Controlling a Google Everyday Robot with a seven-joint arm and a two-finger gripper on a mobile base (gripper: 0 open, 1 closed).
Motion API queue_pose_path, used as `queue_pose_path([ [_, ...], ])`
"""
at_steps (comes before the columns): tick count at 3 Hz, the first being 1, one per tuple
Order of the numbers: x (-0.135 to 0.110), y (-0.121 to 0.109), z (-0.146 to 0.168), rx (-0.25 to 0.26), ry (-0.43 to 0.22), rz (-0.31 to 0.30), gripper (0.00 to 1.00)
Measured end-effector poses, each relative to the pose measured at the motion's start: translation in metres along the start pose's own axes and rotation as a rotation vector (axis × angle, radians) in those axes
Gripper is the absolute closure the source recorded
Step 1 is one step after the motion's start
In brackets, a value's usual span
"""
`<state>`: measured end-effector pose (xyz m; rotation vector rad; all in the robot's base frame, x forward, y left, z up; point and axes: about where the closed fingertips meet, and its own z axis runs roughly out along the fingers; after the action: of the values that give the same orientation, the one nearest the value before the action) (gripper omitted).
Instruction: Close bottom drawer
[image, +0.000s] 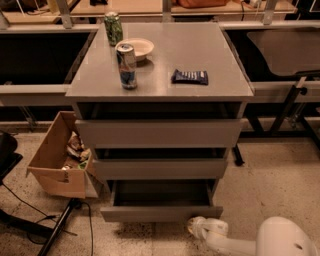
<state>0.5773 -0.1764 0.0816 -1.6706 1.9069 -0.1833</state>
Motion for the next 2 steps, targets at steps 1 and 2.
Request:
queue_pose_path([
  [1,0.0050,-0.0231,0.0114,0.018,-0.026,-0.010,1.00],
  [2,0.0059,-0.0271,0.0119,0.023,-0.027,-0.012,1.00],
])
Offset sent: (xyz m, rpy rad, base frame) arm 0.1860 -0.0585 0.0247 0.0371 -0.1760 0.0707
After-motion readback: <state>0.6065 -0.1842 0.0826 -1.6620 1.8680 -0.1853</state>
